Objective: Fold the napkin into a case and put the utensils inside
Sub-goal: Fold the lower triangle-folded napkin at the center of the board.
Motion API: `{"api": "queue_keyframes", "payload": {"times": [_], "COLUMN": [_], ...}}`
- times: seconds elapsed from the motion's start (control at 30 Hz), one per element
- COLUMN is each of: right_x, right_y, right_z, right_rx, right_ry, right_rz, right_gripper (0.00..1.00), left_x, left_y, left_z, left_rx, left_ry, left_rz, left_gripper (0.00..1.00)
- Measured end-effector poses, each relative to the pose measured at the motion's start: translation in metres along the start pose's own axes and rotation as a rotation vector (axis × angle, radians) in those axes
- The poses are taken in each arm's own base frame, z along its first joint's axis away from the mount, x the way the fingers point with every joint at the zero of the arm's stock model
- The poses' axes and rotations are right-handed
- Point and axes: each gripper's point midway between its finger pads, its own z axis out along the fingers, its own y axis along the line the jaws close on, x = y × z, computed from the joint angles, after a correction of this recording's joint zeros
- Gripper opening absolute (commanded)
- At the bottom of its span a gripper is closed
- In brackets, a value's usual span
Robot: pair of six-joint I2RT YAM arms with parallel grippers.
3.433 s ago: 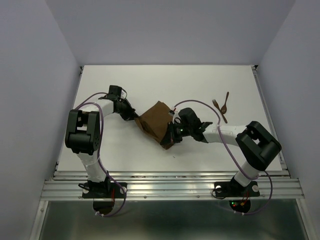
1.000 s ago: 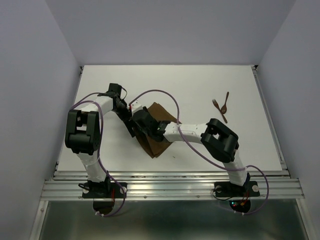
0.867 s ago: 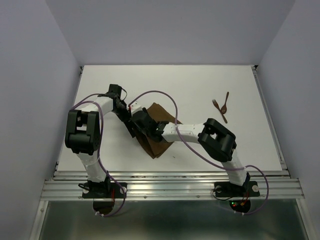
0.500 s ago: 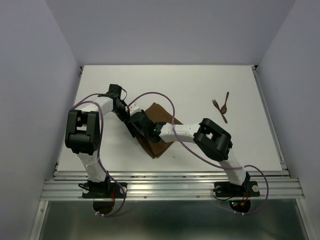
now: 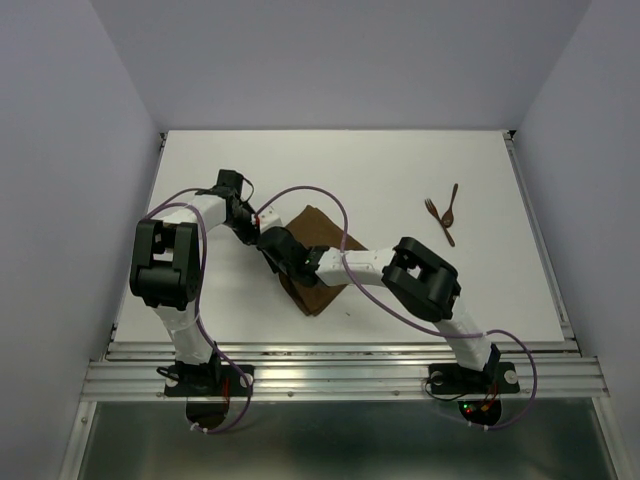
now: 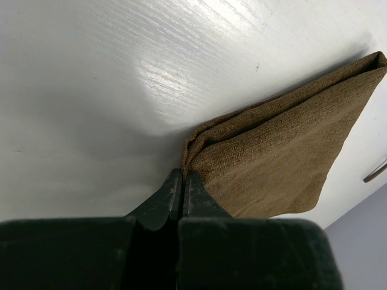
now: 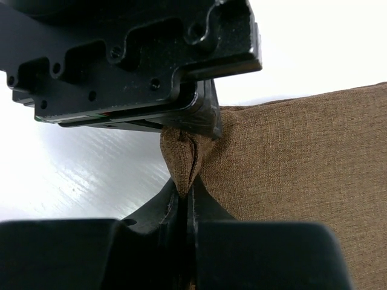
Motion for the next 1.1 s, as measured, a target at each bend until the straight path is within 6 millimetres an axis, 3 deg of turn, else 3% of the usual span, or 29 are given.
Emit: {"api": "queue_keyframes", "payload": {"times": [0.1, 0.2, 0.23, 0.27, 0.4, 0.6, 0.93, 1.1], "right_x": [0.002, 0.005, 0.005, 0.006, 0.003, -0.007, -0.021, -0.022], "right_y": [0.003, 0.004, 0.004, 0.003, 0.000, -0.008, -0.026, -0.018], "right_z": [0.000, 0.001, 0.000, 0.000, -0.002, -0.002, -0.002, -0.004], "right_rx": [-0.014, -0.043, -0.055, -0.065, -0.113, -0.193, -0.401, -0.557], "right_ry": [0.005, 0.016, 0.020, 0.026, 0.039, 0.057, 0.125, 0.199], "right_rz": [0.006, 0.030, 0.043, 0.054, 0.118, 0.240, 0.450, 0.517], "right_gripper": [0.01, 0.01, 0.01, 0.01, 0.01, 0.01, 0.01, 0.01], "left_x": [0.002, 0.004, 0.005, 0.006, 0.006, -0.002, -0.014, -0.014], "left_y": [0.000, 0.001, 0.001, 0.000, -0.002, -0.012, -0.007, -0.007], "left_z": [0.002, 0.003, 0.003, 0.004, 0.000, -0.015, -0.019, -0.025], "left_rx": [0.010, 0.021, 0.024, 0.030, 0.055, 0.113, 0.157, 0.170], "left_ry": [0.007, 0.015, 0.019, 0.022, 0.023, -0.012, -0.023, -0.037], "left_rz": [0.005, 0.012, 0.013, 0.018, 0.030, 0.044, 0.043, 0.060], "left_gripper": [0.09, 0.27, 0.40, 0.46, 0.68, 0.74, 0.73, 0.72]}}
